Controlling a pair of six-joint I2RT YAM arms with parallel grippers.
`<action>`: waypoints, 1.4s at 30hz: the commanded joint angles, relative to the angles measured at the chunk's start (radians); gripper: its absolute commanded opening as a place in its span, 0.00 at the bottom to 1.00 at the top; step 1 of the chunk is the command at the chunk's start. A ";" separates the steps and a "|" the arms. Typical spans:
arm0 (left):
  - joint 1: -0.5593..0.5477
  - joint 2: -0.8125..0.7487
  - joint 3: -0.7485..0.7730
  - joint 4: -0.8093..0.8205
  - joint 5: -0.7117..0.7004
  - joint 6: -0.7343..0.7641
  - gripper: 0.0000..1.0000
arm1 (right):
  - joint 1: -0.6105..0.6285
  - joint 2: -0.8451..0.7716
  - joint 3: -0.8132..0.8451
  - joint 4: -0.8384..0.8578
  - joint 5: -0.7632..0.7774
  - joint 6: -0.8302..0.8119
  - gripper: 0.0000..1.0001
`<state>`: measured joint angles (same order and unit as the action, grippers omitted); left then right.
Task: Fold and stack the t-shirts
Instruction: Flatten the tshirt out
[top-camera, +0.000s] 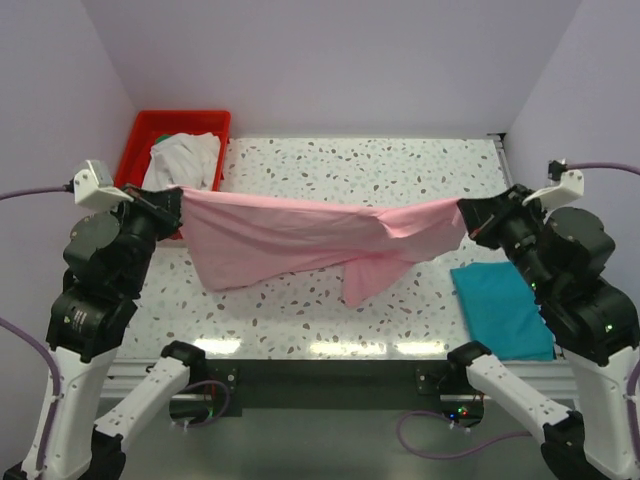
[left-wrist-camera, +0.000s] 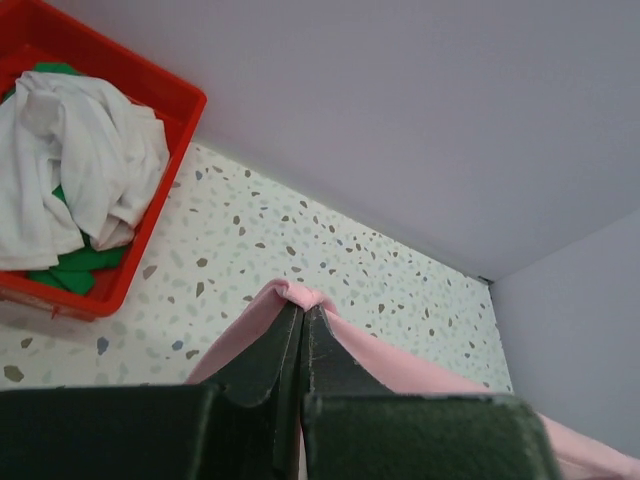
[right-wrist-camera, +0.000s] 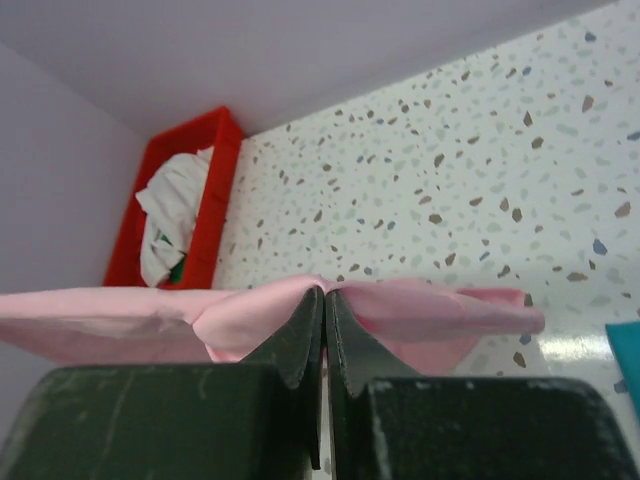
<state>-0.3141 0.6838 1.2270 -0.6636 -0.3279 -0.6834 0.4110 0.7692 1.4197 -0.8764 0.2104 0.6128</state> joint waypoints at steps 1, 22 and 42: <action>0.009 0.121 0.061 -0.025 0.043 0.039 0.00 | -0.005 0.106 0.119 0.003 -0.002 -0.034 0.00; 0.266 1.105 1.071 0.426 0.504 0.073 0.00 | -0.133 0.983 1.085 0.343 -0.008 -0.338 0.00; 0.314 0.512 -0.512 0.768 0.567 -0.094 0.00 | -0.143 0.225 -0.520 0.309 0.011 0.030 0.00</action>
<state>-0.0021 1.2968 0.8230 0.0166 0.2329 -0.7326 0.2684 1.1095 1.0046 -0.5194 0.2214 0.5400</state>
